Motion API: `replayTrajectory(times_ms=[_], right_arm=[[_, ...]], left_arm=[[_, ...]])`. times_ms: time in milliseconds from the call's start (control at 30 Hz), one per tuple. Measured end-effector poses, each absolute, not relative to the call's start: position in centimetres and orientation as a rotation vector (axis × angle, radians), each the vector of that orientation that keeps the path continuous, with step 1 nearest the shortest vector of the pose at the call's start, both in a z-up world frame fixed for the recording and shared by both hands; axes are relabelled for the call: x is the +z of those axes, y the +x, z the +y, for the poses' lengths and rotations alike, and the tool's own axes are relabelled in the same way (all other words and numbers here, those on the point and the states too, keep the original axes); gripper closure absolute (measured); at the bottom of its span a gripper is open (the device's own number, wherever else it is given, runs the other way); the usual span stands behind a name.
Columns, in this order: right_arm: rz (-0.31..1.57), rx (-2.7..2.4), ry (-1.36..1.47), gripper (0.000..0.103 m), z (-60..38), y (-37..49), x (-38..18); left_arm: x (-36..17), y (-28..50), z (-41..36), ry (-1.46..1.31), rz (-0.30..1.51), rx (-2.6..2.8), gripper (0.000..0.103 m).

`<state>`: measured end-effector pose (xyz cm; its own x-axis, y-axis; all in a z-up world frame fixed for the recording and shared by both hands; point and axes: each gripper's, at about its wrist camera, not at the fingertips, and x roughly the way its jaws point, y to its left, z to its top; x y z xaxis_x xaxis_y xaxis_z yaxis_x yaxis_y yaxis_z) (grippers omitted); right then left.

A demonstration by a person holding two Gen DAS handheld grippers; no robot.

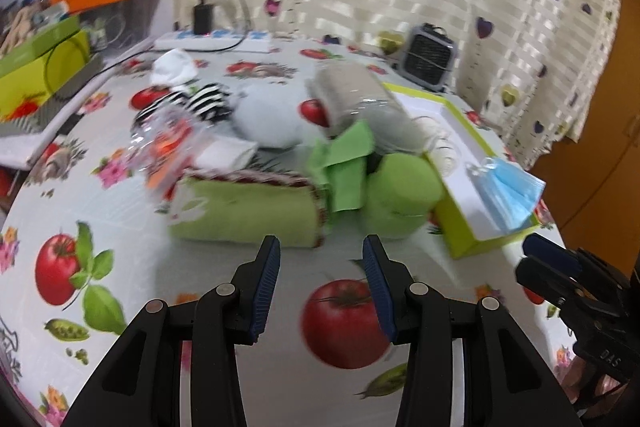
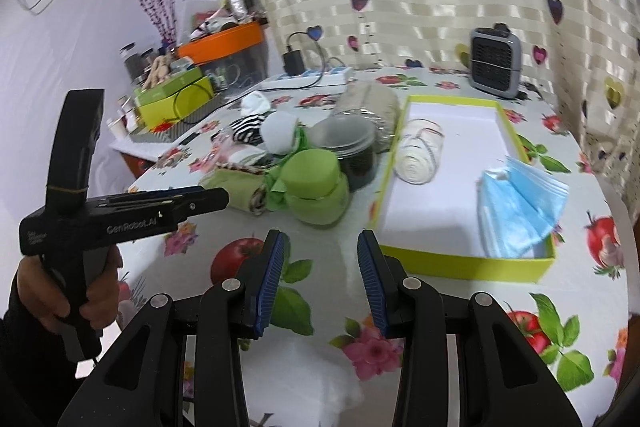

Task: Organize soft objects
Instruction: 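Withdraw both tools from the box toward the remaining soft items, then grasp green rabbit-print cloth with right tool while left tool approaches clear plastic bag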

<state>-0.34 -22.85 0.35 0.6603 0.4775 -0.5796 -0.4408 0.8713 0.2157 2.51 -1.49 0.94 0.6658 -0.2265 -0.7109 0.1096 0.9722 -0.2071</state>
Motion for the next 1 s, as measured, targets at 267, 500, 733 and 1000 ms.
replayTrajectory(times_ms=[267, 500, 733, 1000], right_arm=[[0.681, 0.589, -0.004, 0.058, -20.2, -0.1, 0.0], [0.648, 0.634, -0.078, 0.058, -17.6, 0.8, 1.1], [0.646, 0.722, -0.200, 0.058, -12.8, 2.8, 1.0], [0.685, 0.774, -0.374, 0.052, -7.6, 5.6, -0.3]], left_arm=[[0.2, 3.1, 1.8, -0.205, 0.829, -0.107, 0.061], [-0.6, 4.1, 3.9, -0.264, 0.853, -0.078, 0.060], [-0.5, 4.3, 6.4, -0.288, 0.841, -0.020, 0.060], [-0.7, 4.7, 9.2, -0.294, 0.843, 0.030, 0.060]])
